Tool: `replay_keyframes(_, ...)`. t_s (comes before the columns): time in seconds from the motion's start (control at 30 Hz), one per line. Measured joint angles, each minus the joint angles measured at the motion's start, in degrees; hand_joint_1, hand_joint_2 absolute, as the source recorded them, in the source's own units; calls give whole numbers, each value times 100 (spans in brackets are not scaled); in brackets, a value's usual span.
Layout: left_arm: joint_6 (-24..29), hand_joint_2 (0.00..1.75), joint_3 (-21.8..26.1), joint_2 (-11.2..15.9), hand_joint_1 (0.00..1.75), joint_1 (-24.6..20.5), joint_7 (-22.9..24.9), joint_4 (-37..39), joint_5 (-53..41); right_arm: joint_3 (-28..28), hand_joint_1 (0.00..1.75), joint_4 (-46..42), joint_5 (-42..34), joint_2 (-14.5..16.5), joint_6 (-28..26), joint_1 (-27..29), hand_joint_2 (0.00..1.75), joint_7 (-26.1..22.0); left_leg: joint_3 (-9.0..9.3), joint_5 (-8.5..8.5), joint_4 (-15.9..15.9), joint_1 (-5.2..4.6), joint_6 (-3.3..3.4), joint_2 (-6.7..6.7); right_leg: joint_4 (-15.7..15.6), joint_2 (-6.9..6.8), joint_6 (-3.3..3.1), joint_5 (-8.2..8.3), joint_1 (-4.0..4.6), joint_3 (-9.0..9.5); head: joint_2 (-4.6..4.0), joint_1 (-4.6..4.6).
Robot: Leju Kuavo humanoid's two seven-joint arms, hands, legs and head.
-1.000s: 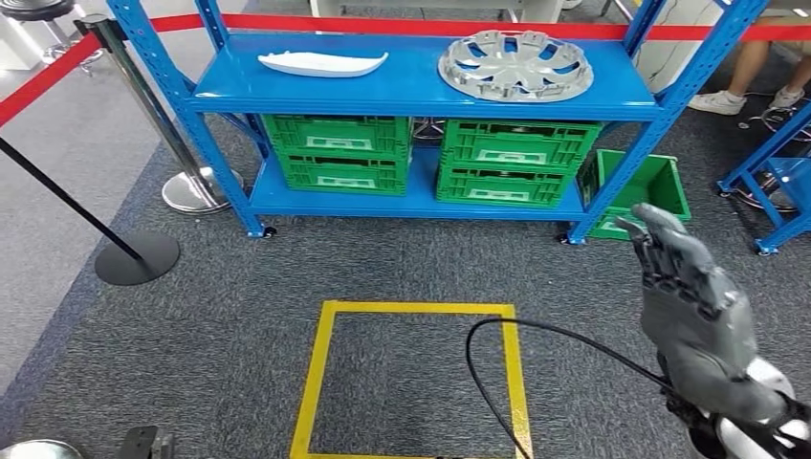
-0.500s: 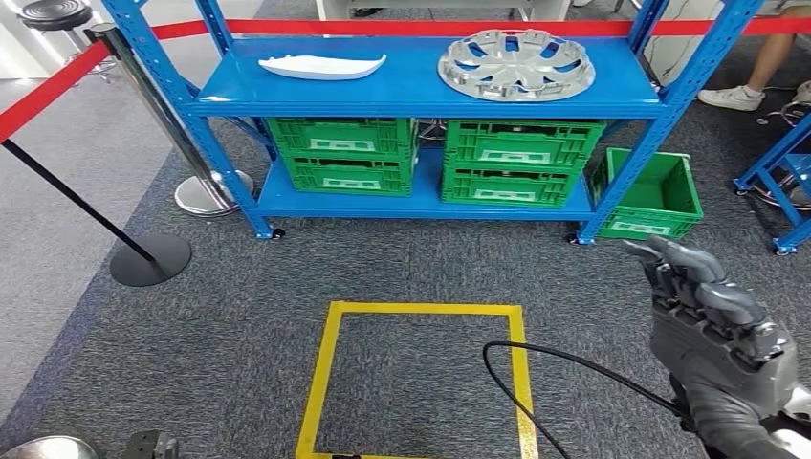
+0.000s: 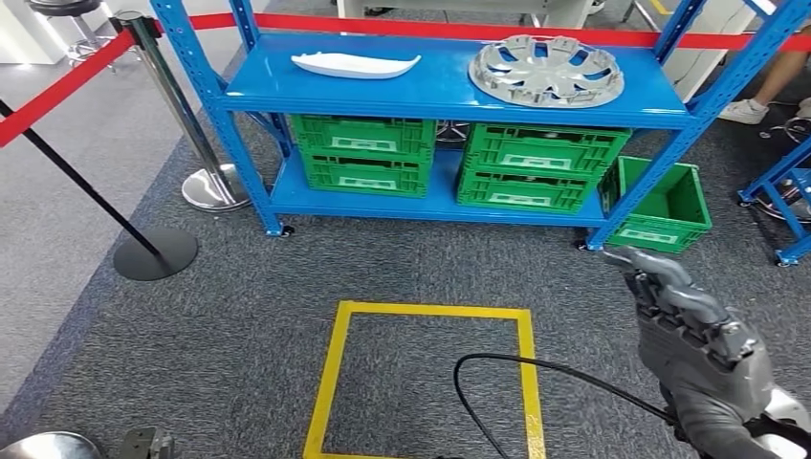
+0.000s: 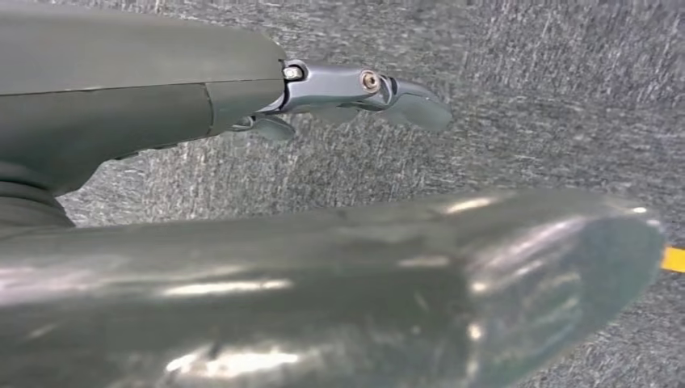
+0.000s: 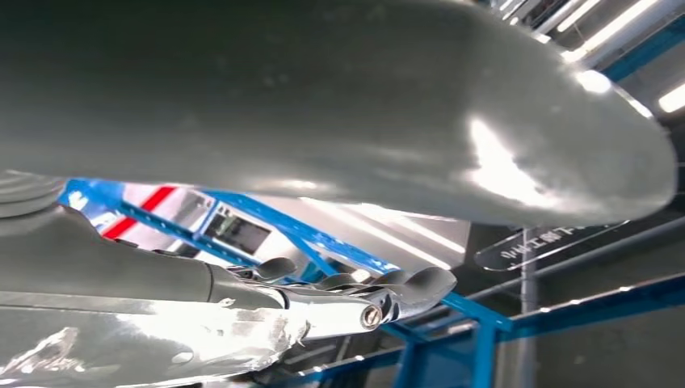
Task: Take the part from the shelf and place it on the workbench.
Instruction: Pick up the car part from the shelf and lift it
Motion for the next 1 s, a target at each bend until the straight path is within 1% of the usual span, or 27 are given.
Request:
replay_keyframes(0.03, -4, 0, 4, 2, 0, -1, -4, 0, -4, -4, 0, 17, -20, -5, 22, 11, 0, -4, 20, -11, 0, -11, 2, -11, -326, 4, -40, 205, 20, 146, 0, 0)
replay_keyframes(0.07, -9, 0, 8, 2, 0, -2, -8, 0, -8, -9, 0, 29, -33, -11, 41, 15, 0, -8, 40, -25, 0, -18, -3, -20, -748, 13, -86, 404, 43, 345, 1, 2)
replay_keyframes(0.1, -12, 0, 11, 1, 0, -4, -10, 0, -10, -15, 0, 40, -41, -18, 56, 15, 0, -11, 52, -43, 7, -33, -17, -30, -1125, 21, -119, 537, 61, 536, 0, 2)
replay_keyframes(0.13, -14, 0, 15, 1, 0, -4, -12, 0, -12, -22, 0, 49, -47, -22, 66, 18, 0, -12, 56, -55, 11, -41, -37, -36, -1376, 30, -139, 604, 76, 663, 0, 1)
replay_keyframes(0.2, -15, 0, 21, 1, 0, -4, -16, 0, -20, -44, 0, 68, -55, -26, 75, 33, 0, -13, 53, -67, 6, -43, -91, -42, -1512, 37, -165, 591, 100, 732, -1, -2)
replay_keyframes(0.27, -15, 0, 26, 9, 0, -6, -29, 0, -34, -69, 0, 80, -63, -26, 76, 50, 0, -14, 62, -96, 7, -32, -154, -37, -1544, 35, -214, 597, 93, 753, 0, -5)
replay_keyframes(0.3, -15, 0, 26, 10, 0, -9, -38, 0, -40, -79, 0, 82, -65, -26, 78, 53, 0, -15, 29, -162, 90, -33, -186, -31, -1569, 28, -240, 599, 77, 775, 0, -16)
replay_keyframes(0.33, -17, 0, 26, 12, 0, -11, -43, 0, -43, -85, 0, 83, -65, -26, 80, 55, 0, -14, -69, -285, 295, -32, -215, -24, -1592, 20, -262, 600, 57, 797, 0, -26)
replay_keyframes(0.4, -23, 0, 27, 8, 0, -9, -54, 0, -47, -90, 0, 89, -63, -25, 87, 66, 0, -7, -464, -615, 1021, -18, -260, -16, -1602, 8, -289, 579, 41, 815, 0, -44)
replay_keyframes(0.43, -26, 0, 28, 8, 0, -4, -59, 1, -49, -91, 0, 94, -61, -24, 94, 77, 0, 0, -682, -723, 1382, -10, -278, -15, -1602, 6, -291, 562, 36, 824, 1, -43)
replay_keyframes(0.47, -26, 0, 29, 9, 0, 2, -67, 1, -50, -91, 0, 102, -59, -23, 100, 89, 0, 5, -829, -721, 1589, -6, -293, -14, -1602, 6, -287, 540, 28, 843, 0, -43)
replay_keyframes(0.5, -26, 0, 32, 11, 0, 7, -74, 1, -52, -91, 0, 109, -57, -23, 107, 97, 0, 8, -870, -598, 1584, -1, -306, -11, -1602, 6, -274, 514, 17, 875, 1, -43)
replay_keyframes(0.53, -27, 0, 33, 14, 0, 10, -80, 1, -57, -91, 0, 115, -56, -23, 116, 103, 0, 9, -796, -379, 1360, 7, -317, -4, -1602, 6, -255, 483, 2, 919, 0, -43)
replay_keyframes(0.57, -29, 0, 35, 15, 0, 11, -87, 1, -65, -91, 0, 119, -56, -23, 127, 104, 0, 6, -640, -121, 994, 19, -330, 17, -1602, 7, -229, 446, -9, 967, 0, -44)
replay_keyframes(0.6, -32, 0, 36, 12, 0, 9, -91, 4, -76, -91, 0, 121, -59, -23, 142, 104, 0, 0, -462, 64, 607, 29, -346, 45, -1594, 9, -193, 404, -7, 1002, 0, -56)
replay_keyframes(0.63, -35, 0, 37, 9, 0, 3, -94, 8, -90, -92, 0, 121, -65, -23, 158, 104, 0, -6, -317, 157, 299, 37, -326, 63, -1594, 13, -156, 364, 2, 1024, 0, -66)
replay_keyframes(0.67, -39, 0, 38, 5, 0, -1, -96, 13, -102, -92, 0, 121, -73, -23, 173, 104, 0, -12, -226, 172, 108, 40, -295, 76, -1606, 16, -118, 334, 17, 1040, 0, -73)
replay_keyframes(0.7, -41, 0, 39, 3, 0, -4, -97, 16, -110, -93, 0, 121, -83, -23, 181, 105, 0, -15, -187, 125, 29, 40, -247, 76, -1608, 19, -79, 323, 29, 1064, 1, -78)
replay_keyframes(0.73, -43, 0, 41, 3, 0, -5, -97, 18, -114, -93, 0, 121, -91, -22, 186, 105, 44, -17, -166, 96, 9, 44, -180, 63, -1623, 19, -46, 315, 28, 1099, 1, -70)
replay_keyframes(0.77, -44, 0, 45, 5, 0, 0, -97, 18, -115, -95, 0, 121, -100, -22, 189, 104, 87, -15, -136, 79, -1, 47, -138, 57, -1615, 15, -16, 303, 23, 1130, 1, -59)
replay_keyframes(0.8, -45, 0, 52, 8, 0, 3, -98, 19, -115, -97, 0, 121, -117, -21, 192, 101, 87, -14, -94, 58, -5, 51, -93, 51, -1530, 12, 9, 268, 18, 1127, 1, -50)
replay_keyframes(0.83, -45, 0, 61, 10, 0, 4, -99, 19, -118, -102, 0, 122, -145, -20, 199, 101, 87, -9, -43, 41, -7, 52, -57, 45, -1339, 10, 25, 179, 15, 1039, 1, -33)
replay_keyframes(0.87, -46, 0, 70, 13, 0, 5, -100, 18, -123, -109, 0, 125, -191, -20, 216, 106, 44, 0, -1, 11, -8, 46, -24, 40, -1015, 10, 37, 53, 14, 862, 1, -18)
replay_keyframes(0.9, -46, 0, 78, 14, 0, 4, -101, 19, -133, -119, 0, 130, -256, -19, 247, 115, 0, 12, 34, -24, -8, 37, 0, 39, -610, 10, 42, -97, 18, 615, 1, -7)
replay_keyframes(0.93, -47, 0, 82, 14, 0, 5, -101, 19, -146, -130, 0, 136, -332, -19, 294, 131, 0, 31, 69, -59, -8, 25, 16, 42, -226, 11, 42, -225, 23, 348, 1, 4)
replay_keyframes(0.97, -49, 0, 86, 14, 0, 6, -101, 19, -162, -143, 0, 142, -415, -17, 352, 147, 0, 53, 109, -104, -8, 12, 30, 46, 20, 11, 33, -277, 29, 135, 1, 6)
replay_keyframes(1.0, -51, 0, 90, 14, 0, 8, -101, 20, -179, -155, 0, 146, -494, -15, 411, 161, 0, 76, 165, -150, -8, 1, 35, 56, 59, 10, 11, -212, 38, 21, 1, 9)
